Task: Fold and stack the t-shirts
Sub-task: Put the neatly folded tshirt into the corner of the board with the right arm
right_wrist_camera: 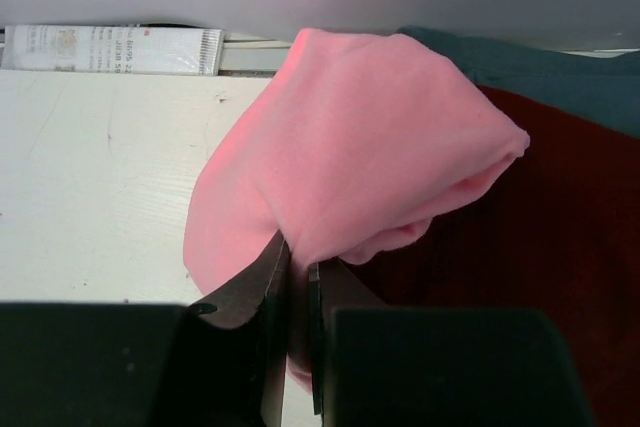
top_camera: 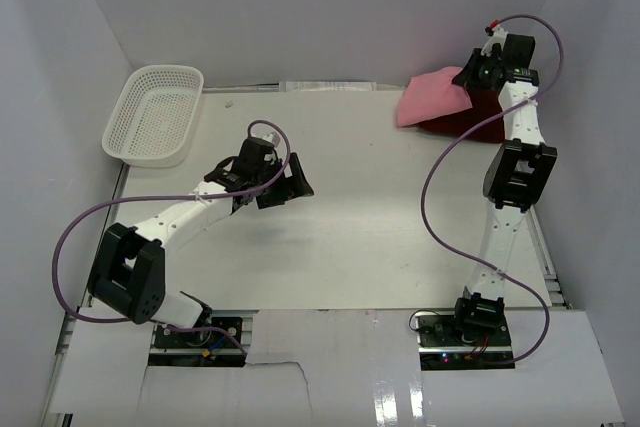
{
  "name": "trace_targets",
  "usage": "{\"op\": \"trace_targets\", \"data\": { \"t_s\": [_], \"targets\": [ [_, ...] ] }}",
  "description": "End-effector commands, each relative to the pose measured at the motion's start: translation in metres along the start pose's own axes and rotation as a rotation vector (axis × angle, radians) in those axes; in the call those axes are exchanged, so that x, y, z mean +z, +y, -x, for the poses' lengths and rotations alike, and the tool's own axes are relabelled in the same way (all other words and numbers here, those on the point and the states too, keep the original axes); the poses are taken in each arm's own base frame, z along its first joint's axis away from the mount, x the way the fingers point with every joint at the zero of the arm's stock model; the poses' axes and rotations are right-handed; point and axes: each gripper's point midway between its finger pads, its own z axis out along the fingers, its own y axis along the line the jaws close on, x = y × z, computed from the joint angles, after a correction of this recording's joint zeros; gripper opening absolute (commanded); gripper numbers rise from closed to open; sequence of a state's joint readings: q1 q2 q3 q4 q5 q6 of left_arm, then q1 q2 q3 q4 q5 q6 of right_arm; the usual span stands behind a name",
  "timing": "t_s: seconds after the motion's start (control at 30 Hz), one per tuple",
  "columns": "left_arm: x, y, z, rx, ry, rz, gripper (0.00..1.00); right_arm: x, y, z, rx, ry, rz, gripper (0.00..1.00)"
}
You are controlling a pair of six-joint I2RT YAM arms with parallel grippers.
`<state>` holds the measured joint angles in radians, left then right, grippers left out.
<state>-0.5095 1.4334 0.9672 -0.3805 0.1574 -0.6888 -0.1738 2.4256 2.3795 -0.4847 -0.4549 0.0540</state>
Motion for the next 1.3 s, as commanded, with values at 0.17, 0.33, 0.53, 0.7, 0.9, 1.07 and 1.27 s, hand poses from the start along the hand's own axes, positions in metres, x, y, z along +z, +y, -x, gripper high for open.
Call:
{"op": "trace_targets", "data": {
  "t_s": [0.17, 0.33, 0.53, 0.7, 0.9, 1.07, 1.27],
  "targets": [
    [-0.008, -0.020, 0.020, 0.005, -0.049, -0.055, 0.98, -0.045, 0.009, 0.073, -0.051, -0.190, 0.001, 0.08],
    [-0.006, -0.019, 0.018, 0.003, -0.041, -0.056, 0.98, -0.069, -0.023, 0.075, 0.038, -0.203, -0.037, 0.08],
    [-0.005, -0.020, 0.019, 0.004, -0.039, -0.058, 0.98, -0.074, -0.065, 0.026, 0.233, -0.103, -0.068, 0.08],
    [-0.002, -0.021, 0.019, 0.005, -0.028, -0.061, 0.98, -0.066, -0.085, -0.038, 0.349, 0.066, -0.155, 0.09],
    [0.000, -0.022, 0.016, 0.007, -0.013, -0.068, 0.98, -0.057, -0.095, -0.087, 0.356, 0.189, -0.258, 0.28],
    [-0.003, -0.022, 0.017, 0.007, -0.019, -0.069, 0.98, -0.057, -0.089, -0.070, 0.281, 0.166, -0.315, 0.31],
    [-0.003, -0.021, 0.014, 0.004, -0.014, -0.067, 0.98, -0.060, -0.085, -0.036, 0.141, 0.096, -0.432, 0.20]
  ]
}}
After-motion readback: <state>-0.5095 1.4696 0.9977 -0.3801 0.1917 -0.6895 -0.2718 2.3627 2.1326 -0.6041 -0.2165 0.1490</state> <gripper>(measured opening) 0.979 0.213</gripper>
